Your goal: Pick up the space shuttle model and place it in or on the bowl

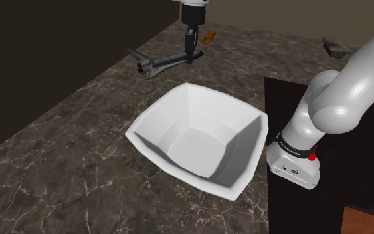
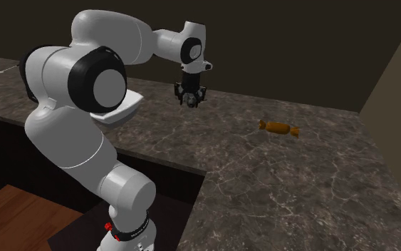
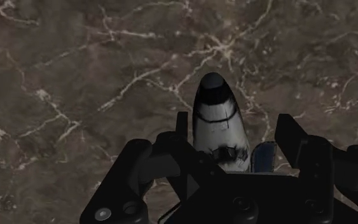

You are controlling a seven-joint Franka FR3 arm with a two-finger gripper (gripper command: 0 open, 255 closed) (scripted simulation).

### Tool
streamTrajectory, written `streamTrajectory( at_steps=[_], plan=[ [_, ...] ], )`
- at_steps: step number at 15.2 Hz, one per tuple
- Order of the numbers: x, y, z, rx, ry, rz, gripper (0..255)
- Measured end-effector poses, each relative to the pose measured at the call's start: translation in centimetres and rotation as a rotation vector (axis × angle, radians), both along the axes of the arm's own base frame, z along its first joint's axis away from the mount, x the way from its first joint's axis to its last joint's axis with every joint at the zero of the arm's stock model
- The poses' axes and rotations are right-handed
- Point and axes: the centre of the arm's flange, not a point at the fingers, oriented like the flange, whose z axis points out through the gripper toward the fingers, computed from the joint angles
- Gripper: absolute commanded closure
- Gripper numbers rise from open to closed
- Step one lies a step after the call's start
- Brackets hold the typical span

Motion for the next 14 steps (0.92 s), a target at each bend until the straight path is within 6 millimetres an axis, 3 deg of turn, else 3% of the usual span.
streamTrajectory(
  at_steps=[14],
  plan=[
    [0.0,0.1,7.5,0.0,0.001,0.0,255]
  ],
)
